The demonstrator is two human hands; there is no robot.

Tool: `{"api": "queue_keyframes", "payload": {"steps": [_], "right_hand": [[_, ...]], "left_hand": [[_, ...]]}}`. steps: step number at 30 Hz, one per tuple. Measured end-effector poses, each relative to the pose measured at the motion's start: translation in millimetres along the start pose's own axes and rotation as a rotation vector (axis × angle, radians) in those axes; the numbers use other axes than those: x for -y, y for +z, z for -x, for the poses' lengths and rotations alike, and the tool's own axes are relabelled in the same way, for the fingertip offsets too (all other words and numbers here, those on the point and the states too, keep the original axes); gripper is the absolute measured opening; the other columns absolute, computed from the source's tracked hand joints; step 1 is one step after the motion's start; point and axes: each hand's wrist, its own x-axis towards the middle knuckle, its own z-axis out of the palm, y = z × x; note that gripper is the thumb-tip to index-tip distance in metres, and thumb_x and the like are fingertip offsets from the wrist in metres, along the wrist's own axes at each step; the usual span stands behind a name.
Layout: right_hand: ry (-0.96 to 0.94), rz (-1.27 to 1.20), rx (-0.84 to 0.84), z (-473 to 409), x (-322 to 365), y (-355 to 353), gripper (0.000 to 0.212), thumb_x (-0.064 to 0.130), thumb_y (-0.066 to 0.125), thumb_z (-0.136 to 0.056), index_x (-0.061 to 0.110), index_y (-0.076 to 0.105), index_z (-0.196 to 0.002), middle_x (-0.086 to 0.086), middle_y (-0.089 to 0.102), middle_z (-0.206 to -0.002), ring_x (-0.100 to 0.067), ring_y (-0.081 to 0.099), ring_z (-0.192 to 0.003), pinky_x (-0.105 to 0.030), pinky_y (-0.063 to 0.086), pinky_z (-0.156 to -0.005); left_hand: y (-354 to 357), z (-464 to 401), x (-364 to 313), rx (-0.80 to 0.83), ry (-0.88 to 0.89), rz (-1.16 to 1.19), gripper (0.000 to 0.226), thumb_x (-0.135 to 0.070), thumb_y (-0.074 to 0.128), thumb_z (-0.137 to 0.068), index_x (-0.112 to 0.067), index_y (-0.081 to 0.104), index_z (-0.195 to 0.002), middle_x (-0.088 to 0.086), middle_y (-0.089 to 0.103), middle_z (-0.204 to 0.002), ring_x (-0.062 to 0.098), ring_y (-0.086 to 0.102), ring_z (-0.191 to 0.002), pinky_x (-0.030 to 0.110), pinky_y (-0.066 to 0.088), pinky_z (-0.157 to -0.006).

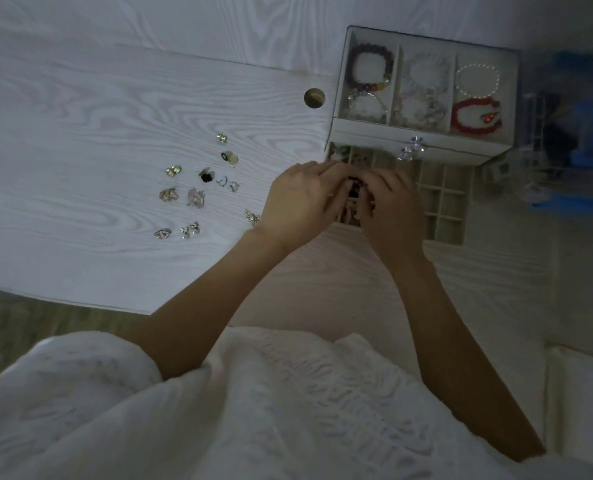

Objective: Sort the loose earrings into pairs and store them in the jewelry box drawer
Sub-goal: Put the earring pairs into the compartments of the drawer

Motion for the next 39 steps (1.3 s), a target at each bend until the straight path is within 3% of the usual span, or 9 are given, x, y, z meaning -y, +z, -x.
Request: {"api": "queue_keyframes", "payload": {"steps": [3,7,10,13,16,19,23,28,39], "right_hand": [[-0.080,-0.089,-0.005,11,29,4,0.020,0.005,0.054,-0.086,0.008,0.067,-0.101,-0.009,0.069,-0.092,-0.026,0.061,-0.084,-0.030,0.042,-0.075],[-0.186,-0.171,0.236,19,68,29,0.020,0.006,0.056,-0.083,0.007,0.068,-0.099,-0.010,0.069,-0.087,-0.027,0.064,-0.075,-0.029,0.049,-0.062],[-0.159,-0.155,0.434,18,88,51,0.030,0.010,0.057,-0.085,0.006,0.060,-0.114,-0.013,0.063,-0.104,-0.029,0.062,-0.091,-0.036,0.052,-0.068],[-0.084,-0.110,0.523,13,101,69,0.043,0.017,0.060,-0.086,0.010,0.047,-0.127,-0.011,0.054,-0.118,-0.027,0.055,-0.104,-0.037,0.050,-0.076],[-0.033,-0.115,0.498,7,108,80,0.046,0.020,0.063,-0.085,0.011,0.043,-0.126,-0.011,0.055,-0.115,-0.026,0.055,-0.103,-0.037,0.048,-0.074],[-0.016,-0.125,0.454,5,108,85,0.033,0.017,0.062,-0.086,0.010,0.051,-0.117,-0.010,0.057,-0.109,-0.026,0.058,-0.098,-0.035,0.046,-0.072],[0.023,-0.148,0.431,8,100,83,0.020,0.015,0.060,-0.088,0.009,0.059,-0.107,-0.008,0.059,-0.107,-0.023,0.059,-0.096,-0.033,0.048,-0.077],[0.015,-0.149,0.396,10,96,81,0.010,0.011,0.061,-0.086,0.008,0.061,-0.096,-0.009,0.058,-0.099,-0.023,0.058,-0.089,-0.035,0.051,-0.073],[0.019,-0.196,0.387,13,102,75,0.008,0.010,0.057,-0.089,0.008,0.060,-0.096,-0.010,0.063,-0.095,-0.024,0.061,-0.085,-0.034,0.051,-0.073]], "left_hand": [[-29,29,11,0.000,-0.144,0.063,0.024,-0.028,0.046,-0.090,-0.022,0.068,-0.096,-0.004,0.070,-0.082,0.017,0.064,-0.073,0.031,0.049,-0.058],[-37,82,53,0.025,-0.396,0.049,0.023,-0.029,0.049,-0.087,-0.021,0.068,-0.097,-0.001,0.070,-0.085,0.019,0.064,-0.078,0.033,0.052,-0.062],[-28,110,78,0.067,-0.523,0.053,0.027,-0.014,0.060,-0.084,-0.015,0.063,-0.111,0.006,0.066,-0.102,0.022,0.061,-0.089,0.035,0.053,-0.073],[-24,114,91,0.106,-0.526,0.042,0.041,-0.008,0.063,-0.080,-0.013,0.058,-0.120,0.009,0.060,-0.115,0.026,0.058,-0.099,0.037,0.052,-0.081],[-20,101,93,0.139,-0.487,0.043,0.043,-0.007,0.065,-0.077,-0.014,0.059,-0.119,0.011,0.059,-0.115,0.030,0.055,-0.104,0.036,0.046,-0.084],[-15,92,94,0.159,-0.471,0.053,0.030,-0.006,0.066,-0.077,-0.010,0.067,-0.107,0.015,0.062,-0.105,0.034,0.058,-0.094,0.035,0.044,-0.076],[-10,95,99,0.106,-0.518,0.127,0.015,-0.009,0.066,-0.079,-0.013,0.070,-0.093,0.008,0.063,-0.093,0.023,0.061,-0.079,0.024,0.039,-0.065],[-8,98,98,0.084,-0.554,0.179,0.012,-0.011,0.067,-0.079,-0.014,0.070,-0.090,0.004,0.064,-0.092,0.017,0.062,-0.079,0.021,0.039,-0.065],[-10,92,83,0.144,-0.511,0.209,0.007,-0.010,0.059,-0.085,-0.007,0.064,-0.090,0.008,0.068,-0.087,0.023,0.063,-0.078,0.032,0.048,-0.068]]}}
